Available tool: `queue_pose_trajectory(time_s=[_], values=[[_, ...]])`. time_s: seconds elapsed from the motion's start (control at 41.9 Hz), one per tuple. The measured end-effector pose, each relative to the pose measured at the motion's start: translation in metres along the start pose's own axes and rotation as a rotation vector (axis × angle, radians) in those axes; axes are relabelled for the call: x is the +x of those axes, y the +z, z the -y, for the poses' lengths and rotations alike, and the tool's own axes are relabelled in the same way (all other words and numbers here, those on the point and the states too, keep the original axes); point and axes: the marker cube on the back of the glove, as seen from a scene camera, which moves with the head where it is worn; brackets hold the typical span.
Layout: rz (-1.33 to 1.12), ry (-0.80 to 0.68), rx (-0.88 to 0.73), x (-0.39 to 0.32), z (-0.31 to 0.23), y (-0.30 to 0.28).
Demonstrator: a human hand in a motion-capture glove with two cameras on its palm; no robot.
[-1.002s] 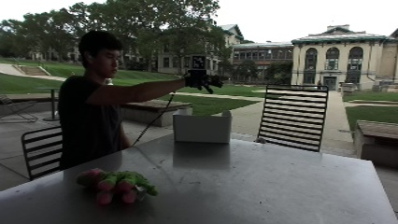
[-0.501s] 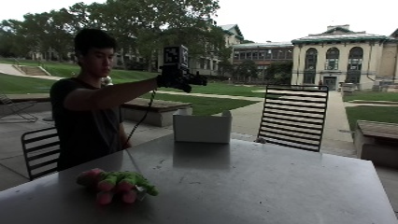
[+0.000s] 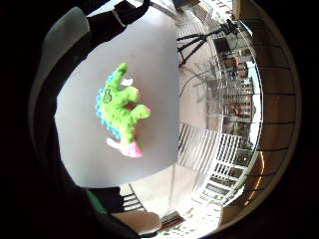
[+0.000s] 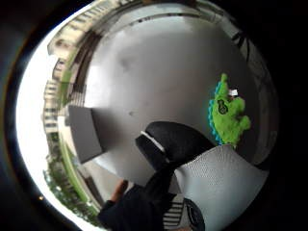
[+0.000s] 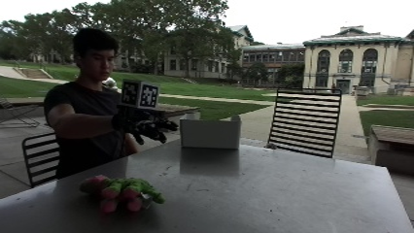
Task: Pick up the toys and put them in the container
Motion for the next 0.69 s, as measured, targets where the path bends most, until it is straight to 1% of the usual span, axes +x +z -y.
queue_pose_trajectory(time_s=[0.167,0.358,0.477,0.692], values=[[0.041,0.106,-0.136,0.039,-0.012,0.080],[0.050,0.157,-0.220,0.063,-0.022,0.134],[0.085,0.162,-0.257,0.070,-0.027,0.159],[0.115,0.157,-0.224,0.064,-0.029,0.174]])
